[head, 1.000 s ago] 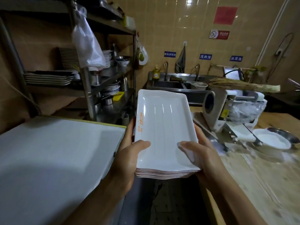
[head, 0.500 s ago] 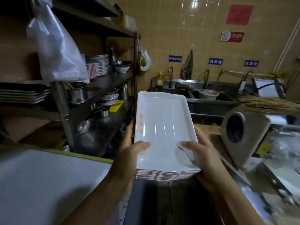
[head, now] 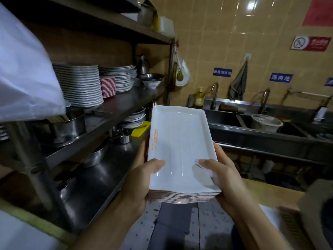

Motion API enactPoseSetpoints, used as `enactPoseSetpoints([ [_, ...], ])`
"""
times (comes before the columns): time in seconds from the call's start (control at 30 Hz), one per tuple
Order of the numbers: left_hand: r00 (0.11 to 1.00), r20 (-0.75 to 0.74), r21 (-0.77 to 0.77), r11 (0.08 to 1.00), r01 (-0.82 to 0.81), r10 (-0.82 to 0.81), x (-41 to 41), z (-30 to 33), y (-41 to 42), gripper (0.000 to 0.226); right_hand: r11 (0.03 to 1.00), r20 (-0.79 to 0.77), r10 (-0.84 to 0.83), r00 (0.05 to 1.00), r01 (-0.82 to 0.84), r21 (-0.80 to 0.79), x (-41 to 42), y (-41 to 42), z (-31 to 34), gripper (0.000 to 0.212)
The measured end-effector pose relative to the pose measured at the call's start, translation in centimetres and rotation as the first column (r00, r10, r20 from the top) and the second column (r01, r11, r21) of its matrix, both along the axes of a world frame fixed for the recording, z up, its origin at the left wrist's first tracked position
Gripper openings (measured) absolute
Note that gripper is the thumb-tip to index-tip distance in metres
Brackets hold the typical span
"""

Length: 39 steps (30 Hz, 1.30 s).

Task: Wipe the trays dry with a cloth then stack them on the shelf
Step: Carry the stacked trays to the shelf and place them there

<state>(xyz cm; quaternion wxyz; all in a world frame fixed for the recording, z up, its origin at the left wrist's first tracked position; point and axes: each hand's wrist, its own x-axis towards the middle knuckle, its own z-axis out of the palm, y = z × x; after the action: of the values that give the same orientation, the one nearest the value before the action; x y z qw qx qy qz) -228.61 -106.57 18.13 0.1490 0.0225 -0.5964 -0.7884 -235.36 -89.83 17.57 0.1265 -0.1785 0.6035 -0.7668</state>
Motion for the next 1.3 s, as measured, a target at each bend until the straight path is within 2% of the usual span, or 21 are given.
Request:
enactPoseSetpoints([
  [0.2,0.999,0.027,0.043,0.999,-0.029,0.028,-9.9,-1.7,-3.5,0.052,0.998,-0.038,-0.001,0.999,0.004,0.066,-9.9,-3.5,-0.6,0.066],
  [0.37,0.998,0.02,0.055,0.997,-0.055,0.054,-18.6,-0.7,-7.9,0.053,0.996,-0.039,0.023,0.999,-0.02,0.09,-18.8,-8.0,0.3,0.065],
  [0.5,0.996,0.007,0.007,0.996,-0.089,0.089,-24.0,0.2,-10.8,0.054,0.997,-0.03,0.038,0.999,-0.036,0.069,-24.7,-11.1,0.7,0.065],
  [0.7,0.985,0.027,-0.009,0.986,-0.169,0.169,-29.9,0.5,-14.0,0.058,0.991,0.014,0.13,0.991,-0.13,0.028,-31.9,-15.0,0.3,0.058],
  [0.87,0.96,0.021,-0.01,0.96,-0.28,0.28,-34.6,-0.1,-15.7,0.059,0.959,0.043,0.283,0.958,-0.283,-0.008,-38.5,-18.1,-0.6,0.054],
  [1.07,0.892,0.012,-0.006,0.892,-0.452,0.452,-41.6,-0.3,-16.4,0.065,0.879,0.013,0.476,0.879,-0.475,-0.033,-48.3,-21.2,-0.3,0.051],
  [1.3,0.739,0.028,-0.006,0.74,-0.673,0.673,-49.3,0.5,-17.0,0.064,0.74,0.065,0.673,0.737,-0.669,-0.075,-57.9,-25.0,1.3,0.072],
])
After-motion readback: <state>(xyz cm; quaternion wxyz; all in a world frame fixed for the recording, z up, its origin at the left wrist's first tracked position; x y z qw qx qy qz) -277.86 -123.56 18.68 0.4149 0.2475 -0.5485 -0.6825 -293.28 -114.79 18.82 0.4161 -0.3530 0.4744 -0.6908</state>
